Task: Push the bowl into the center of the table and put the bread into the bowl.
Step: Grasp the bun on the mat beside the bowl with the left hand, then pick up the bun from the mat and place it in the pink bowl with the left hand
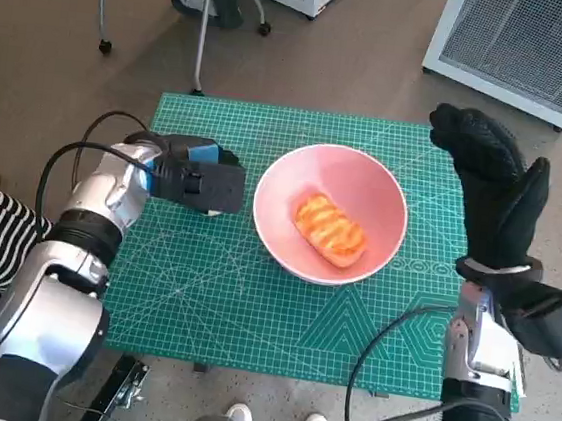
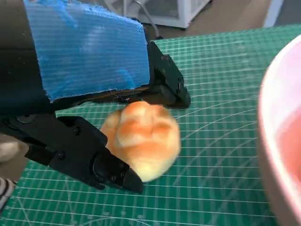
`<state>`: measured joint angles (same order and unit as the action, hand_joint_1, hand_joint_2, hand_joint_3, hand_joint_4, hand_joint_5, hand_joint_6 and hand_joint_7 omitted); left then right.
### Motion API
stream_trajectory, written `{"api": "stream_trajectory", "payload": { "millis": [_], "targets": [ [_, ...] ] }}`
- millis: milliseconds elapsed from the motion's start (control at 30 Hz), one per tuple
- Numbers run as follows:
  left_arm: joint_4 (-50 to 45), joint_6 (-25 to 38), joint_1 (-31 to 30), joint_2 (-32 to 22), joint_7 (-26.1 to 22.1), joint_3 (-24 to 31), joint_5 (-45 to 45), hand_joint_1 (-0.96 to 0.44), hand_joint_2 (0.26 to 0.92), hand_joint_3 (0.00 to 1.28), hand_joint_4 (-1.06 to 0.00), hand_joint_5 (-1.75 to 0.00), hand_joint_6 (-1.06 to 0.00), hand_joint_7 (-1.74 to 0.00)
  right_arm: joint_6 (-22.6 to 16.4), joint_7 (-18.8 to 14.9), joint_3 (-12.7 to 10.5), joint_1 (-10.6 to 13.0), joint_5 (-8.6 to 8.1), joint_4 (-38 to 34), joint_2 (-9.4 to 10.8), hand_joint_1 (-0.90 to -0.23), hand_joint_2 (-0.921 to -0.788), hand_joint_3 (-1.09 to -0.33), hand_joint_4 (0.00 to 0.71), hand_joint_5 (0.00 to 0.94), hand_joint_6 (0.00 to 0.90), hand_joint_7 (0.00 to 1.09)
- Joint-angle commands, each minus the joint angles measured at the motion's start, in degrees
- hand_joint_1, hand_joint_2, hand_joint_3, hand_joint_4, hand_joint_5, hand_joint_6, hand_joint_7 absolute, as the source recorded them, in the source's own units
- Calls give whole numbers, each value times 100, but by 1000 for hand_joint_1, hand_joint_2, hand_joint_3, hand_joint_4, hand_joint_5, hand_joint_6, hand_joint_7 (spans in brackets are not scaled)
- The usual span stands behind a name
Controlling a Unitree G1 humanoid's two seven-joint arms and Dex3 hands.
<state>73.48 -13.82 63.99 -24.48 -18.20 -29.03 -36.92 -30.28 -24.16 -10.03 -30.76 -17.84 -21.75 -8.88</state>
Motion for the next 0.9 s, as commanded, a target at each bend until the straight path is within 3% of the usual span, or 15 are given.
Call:
{"api": "stream_trajectory", "payload": {
  "millis": [33,67,200,900],
  "targets": [
    [99,50,93,-15,105,-106,-149,-63,912,117,-678,-897,-567,-1125,75,-44,-3,135,9,-14,-49,-718,-921,-655,199,0,108,373],
    [105,64,99,-18,118,-115,-167,-40,915,121,-666,-992,-551,-1194,76,-44,-2,136,9,-13,-50,-718,-921,-655,199,0,108,373],
    [116,88,117,-35,142,-144,-214,-11,919,119,-656,-1100,-543,-1285,73,-40,0,124,15,-33,-45,-718,-921,-655,199,0,108,373],
    [106,73,143,-137,184,-93,-128,0,921,106,-646,-1138,-575,-1288,32,-26,28,103,51,-87,-17,-710,-921,-669,199,0,107,371]
  ]
}}
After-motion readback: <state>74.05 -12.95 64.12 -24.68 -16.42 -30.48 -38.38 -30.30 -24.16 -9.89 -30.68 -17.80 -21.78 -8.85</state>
